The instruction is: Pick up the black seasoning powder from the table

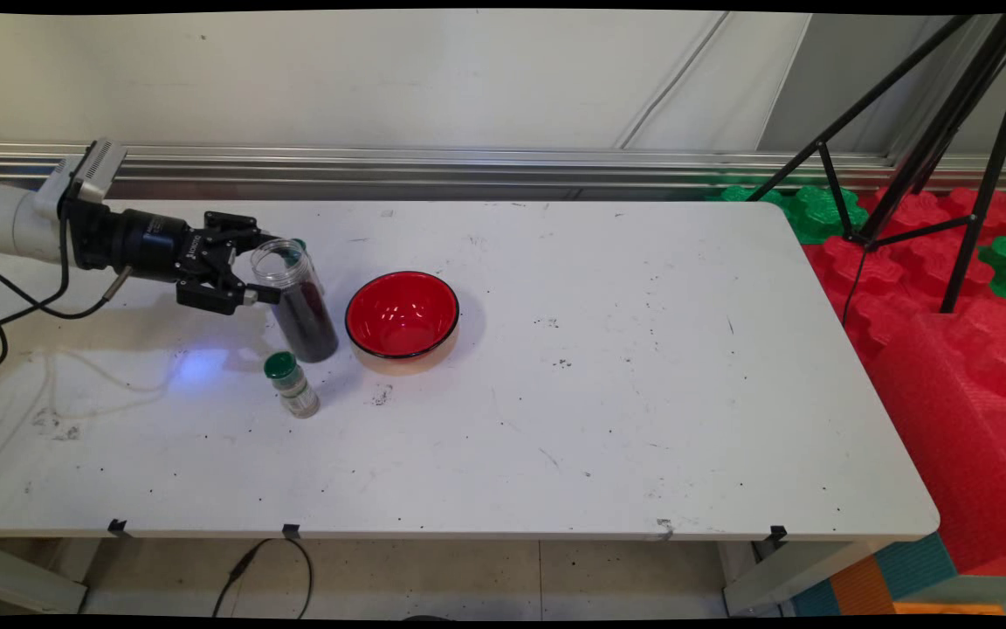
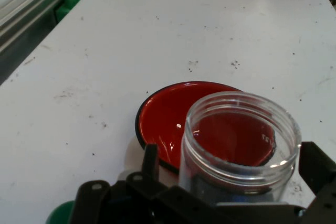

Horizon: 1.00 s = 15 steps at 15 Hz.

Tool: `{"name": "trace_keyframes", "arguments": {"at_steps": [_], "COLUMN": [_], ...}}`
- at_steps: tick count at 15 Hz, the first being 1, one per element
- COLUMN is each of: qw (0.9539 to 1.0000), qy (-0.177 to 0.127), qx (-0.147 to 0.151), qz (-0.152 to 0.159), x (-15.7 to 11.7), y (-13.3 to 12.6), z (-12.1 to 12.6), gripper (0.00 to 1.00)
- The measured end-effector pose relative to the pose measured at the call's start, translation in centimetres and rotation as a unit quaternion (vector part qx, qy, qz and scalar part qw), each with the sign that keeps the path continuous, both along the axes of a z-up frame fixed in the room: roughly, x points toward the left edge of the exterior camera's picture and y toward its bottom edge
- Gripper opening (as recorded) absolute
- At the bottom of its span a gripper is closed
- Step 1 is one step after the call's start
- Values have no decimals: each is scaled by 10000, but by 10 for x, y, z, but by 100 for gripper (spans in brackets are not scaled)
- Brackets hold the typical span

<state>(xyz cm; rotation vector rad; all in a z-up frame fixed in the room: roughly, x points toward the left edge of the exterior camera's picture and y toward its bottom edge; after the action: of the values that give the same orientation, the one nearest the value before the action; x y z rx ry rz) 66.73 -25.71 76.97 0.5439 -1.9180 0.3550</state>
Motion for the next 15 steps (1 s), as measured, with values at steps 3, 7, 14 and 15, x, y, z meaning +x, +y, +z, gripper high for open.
{"name": "trace_keyframes", "arguments": {"at_steps": [3, 7, 14, 15], "qw": [9999, 9996, 9987, 9985], "qy": [110, 192, 282, 298], "qx": [-55, -197, -424, -452], "qz": [36, -21, -58, -59], "x": [2, 4, 1, 0], "y": [1, 3, 6, 7], "z": [-8, -16, -28, -30], "gripper": [100, 100, 100, 100]}}
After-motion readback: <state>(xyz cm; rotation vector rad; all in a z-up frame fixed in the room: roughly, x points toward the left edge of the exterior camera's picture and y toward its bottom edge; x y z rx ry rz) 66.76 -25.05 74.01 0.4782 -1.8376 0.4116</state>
